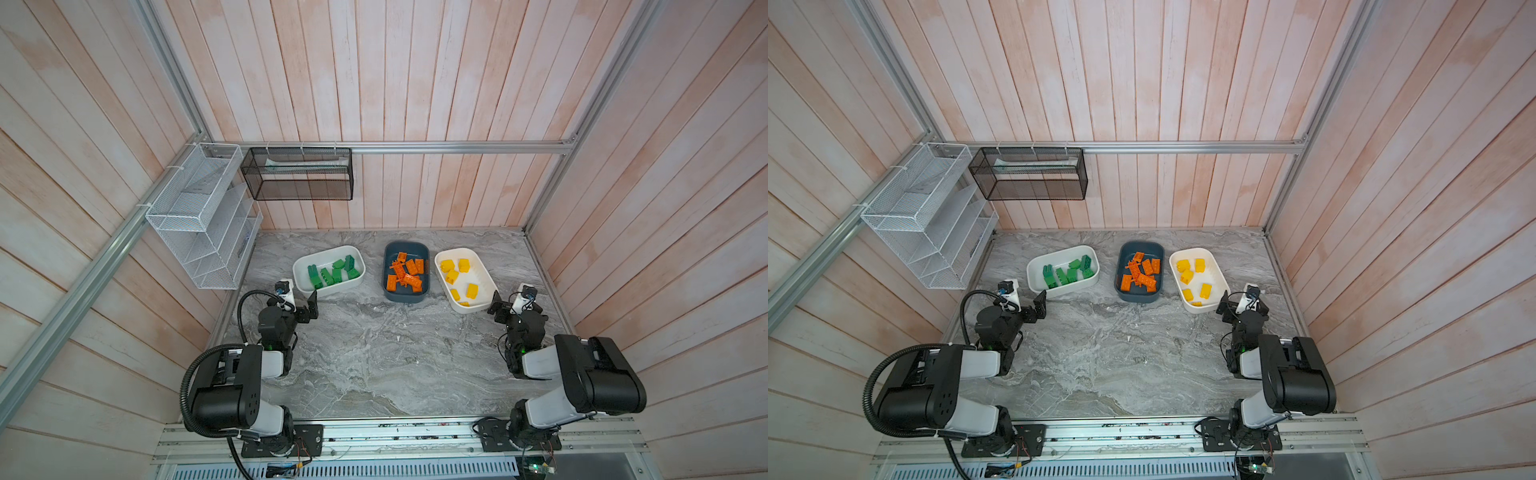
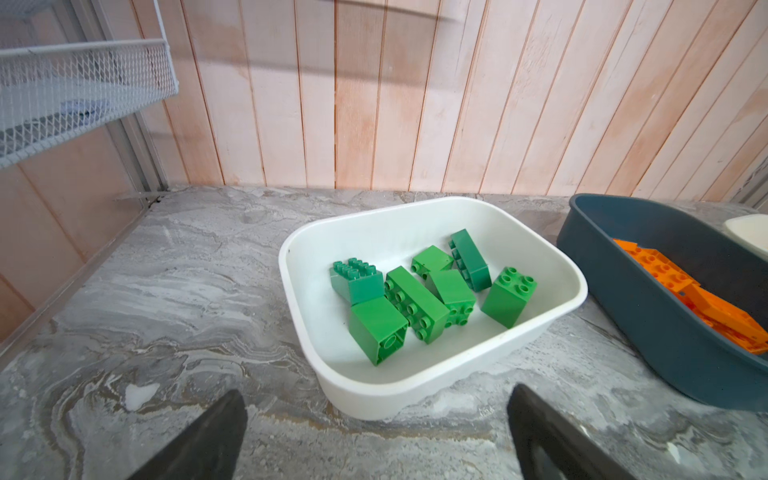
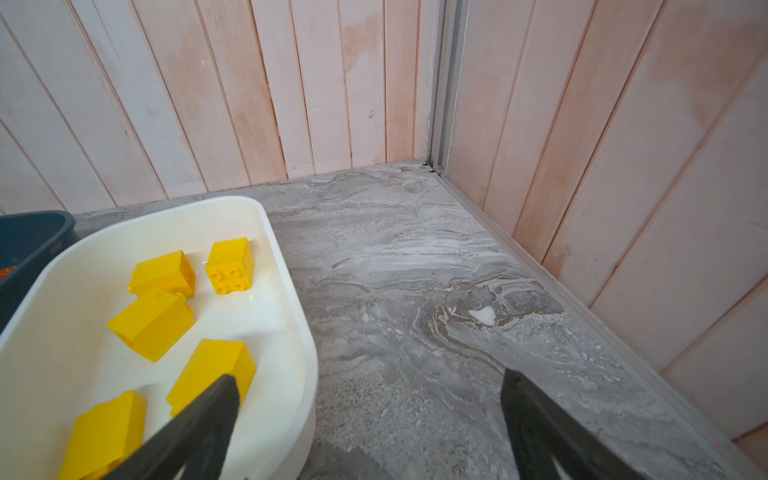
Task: Sort the legos into containers by color
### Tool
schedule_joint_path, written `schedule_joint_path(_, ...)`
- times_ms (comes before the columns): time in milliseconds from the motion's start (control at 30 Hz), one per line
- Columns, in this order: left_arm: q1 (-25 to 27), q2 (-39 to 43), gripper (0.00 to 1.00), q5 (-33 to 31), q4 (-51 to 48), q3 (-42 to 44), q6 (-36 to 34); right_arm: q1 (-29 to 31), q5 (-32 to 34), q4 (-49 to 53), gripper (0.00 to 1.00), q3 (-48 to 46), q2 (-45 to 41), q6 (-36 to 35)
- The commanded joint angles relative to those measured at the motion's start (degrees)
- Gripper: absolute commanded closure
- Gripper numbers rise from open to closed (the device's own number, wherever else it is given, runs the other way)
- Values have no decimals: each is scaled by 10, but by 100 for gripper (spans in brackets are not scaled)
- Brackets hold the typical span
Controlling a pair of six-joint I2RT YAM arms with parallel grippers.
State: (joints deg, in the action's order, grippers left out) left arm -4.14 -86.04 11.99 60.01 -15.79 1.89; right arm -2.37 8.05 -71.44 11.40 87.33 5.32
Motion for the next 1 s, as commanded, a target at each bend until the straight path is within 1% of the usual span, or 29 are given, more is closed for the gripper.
schedule_joint_path(0,-4,-29,0,11,71,5,-12,4,15,-1,2,9,-6,-7)
schedule_joint_path(67,-4,-20,0,11,48,3,-14,4,16,7,2,12,-8,-6)
schedule_joint_path(133,-4,-24,0,11,56,3,-13,5,15,6,2,12,-7,-6)
schedule_joint_path(200,-4,-22,0,12,41,-3,-14,10,19,16,2,18,-7,-15)
schedule_joint_path(667,-5,-22,0,12,43,-2,-14,17,22,19,2,22,-4,-19)
schedule_joint_path(833,-5,-14,0,37,40,-2,-23,17,22,20,2,21,-5,-20)
schedule_joint_path(967,-5,14,0,44,5,-7,-25,17,22,20,2,21,-6,-20)
